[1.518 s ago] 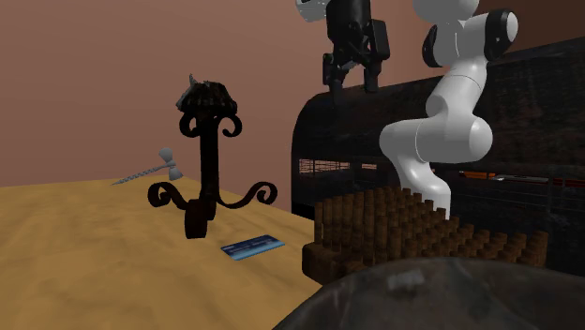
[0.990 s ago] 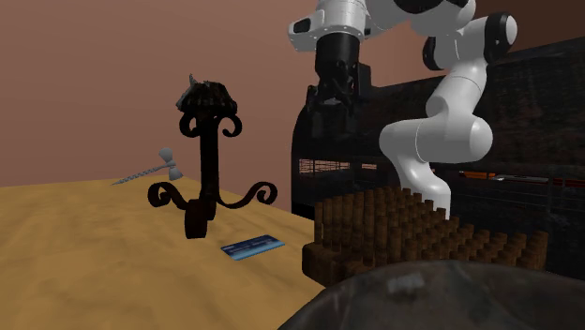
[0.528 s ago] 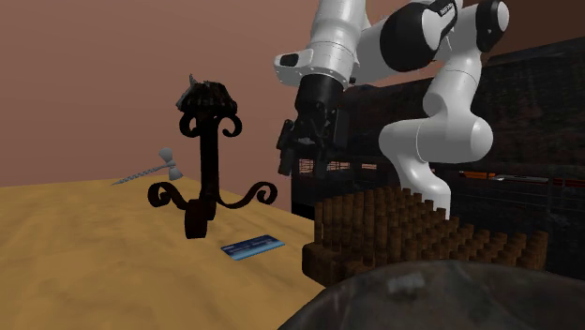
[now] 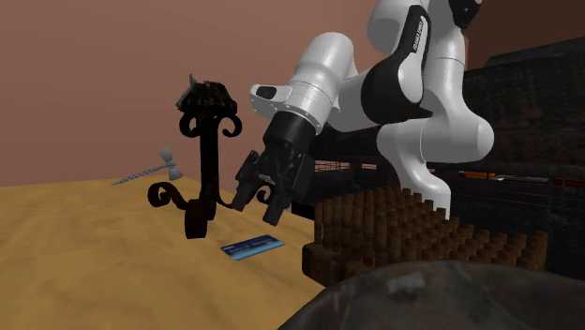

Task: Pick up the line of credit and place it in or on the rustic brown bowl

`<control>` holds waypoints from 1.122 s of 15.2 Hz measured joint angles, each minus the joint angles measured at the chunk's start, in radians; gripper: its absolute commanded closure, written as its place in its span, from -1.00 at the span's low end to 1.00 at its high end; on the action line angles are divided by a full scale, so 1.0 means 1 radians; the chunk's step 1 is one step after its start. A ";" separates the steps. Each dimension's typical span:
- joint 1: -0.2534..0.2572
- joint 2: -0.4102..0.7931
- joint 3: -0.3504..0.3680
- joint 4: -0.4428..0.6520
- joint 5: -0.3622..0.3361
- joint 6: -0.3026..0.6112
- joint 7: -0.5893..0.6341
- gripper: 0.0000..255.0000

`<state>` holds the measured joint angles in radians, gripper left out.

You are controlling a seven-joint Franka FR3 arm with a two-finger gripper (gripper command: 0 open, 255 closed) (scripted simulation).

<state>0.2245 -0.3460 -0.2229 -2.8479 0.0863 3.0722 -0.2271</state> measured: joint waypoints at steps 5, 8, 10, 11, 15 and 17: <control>0.145 0.112 -0.128 0.028 0.059 0.107 -0.057 -1.00; 0.274 0.163 -0.245 0.047 0.097 0.147 -0.088 -1.00; 0.289 0.168 -0.260 0.049 0.100 0.151 -0.092 -1.00; 0.292 0.169 -0.262 0.049 0.101 0.151 -0.092 -1.00; 0.294 0.170 -0.264 0.050 0.101 0.152 -0.093 1.00; 0.294 0.169 -0.264 0.050 0.101 0.152 -0.093 1.00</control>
<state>0.5188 -0.1765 -0.4870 -2.7980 0.1876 3.2242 -0.3197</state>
